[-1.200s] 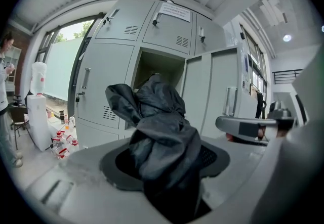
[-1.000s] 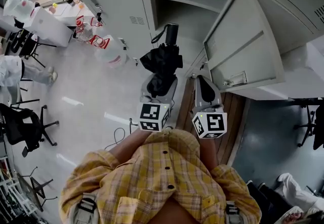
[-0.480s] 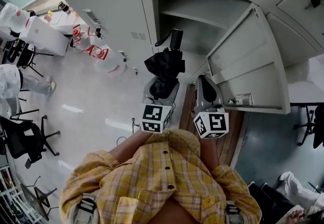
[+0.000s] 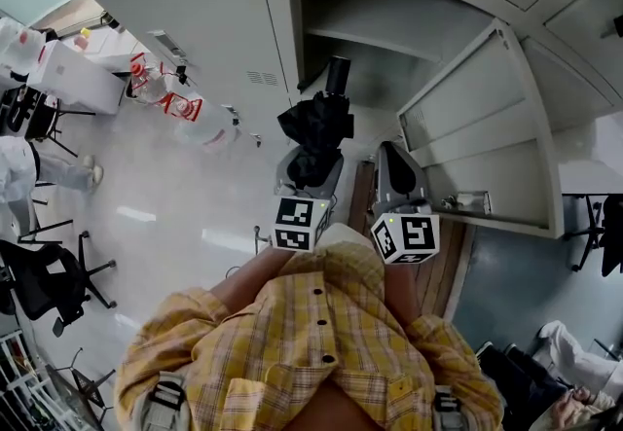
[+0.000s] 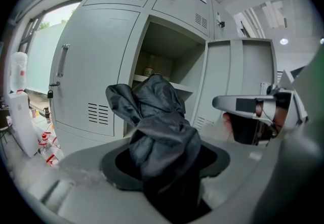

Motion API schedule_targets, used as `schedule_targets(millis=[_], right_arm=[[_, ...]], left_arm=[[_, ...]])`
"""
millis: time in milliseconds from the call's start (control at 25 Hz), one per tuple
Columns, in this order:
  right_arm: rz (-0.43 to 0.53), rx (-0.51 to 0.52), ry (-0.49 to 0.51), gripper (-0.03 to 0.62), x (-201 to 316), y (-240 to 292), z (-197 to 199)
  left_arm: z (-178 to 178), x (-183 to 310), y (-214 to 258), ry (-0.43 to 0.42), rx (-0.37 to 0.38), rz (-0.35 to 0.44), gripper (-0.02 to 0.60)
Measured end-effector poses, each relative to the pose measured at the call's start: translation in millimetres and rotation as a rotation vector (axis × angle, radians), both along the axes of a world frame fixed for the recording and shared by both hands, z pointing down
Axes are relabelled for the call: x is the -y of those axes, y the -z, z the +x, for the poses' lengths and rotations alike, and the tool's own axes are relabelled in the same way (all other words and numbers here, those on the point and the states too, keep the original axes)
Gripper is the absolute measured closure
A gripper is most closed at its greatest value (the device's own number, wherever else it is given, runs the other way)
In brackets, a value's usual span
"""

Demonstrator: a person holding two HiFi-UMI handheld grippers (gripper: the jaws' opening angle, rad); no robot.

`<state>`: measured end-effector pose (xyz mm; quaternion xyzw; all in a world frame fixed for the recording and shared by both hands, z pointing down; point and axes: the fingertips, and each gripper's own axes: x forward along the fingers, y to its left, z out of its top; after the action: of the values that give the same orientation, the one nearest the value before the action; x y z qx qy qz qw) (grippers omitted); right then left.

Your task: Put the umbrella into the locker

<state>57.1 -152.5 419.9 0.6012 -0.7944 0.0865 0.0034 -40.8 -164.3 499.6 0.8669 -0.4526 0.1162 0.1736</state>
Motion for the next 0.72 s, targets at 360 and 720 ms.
schedule_targets(millis=[360,720], right_arm=[[-0.014,-0.008,0.004,0.602,12.5,-5.4,9.4],[-0.021,-0.004,0.023,0.602,26.8,-11.5,19.5]], left_arm=[[7.2,26.4,-22.9,0.005,0.045,-0.045,0.319],[21.8,53.9,-36.7,0.01,0.078,-0.065,0.319]])
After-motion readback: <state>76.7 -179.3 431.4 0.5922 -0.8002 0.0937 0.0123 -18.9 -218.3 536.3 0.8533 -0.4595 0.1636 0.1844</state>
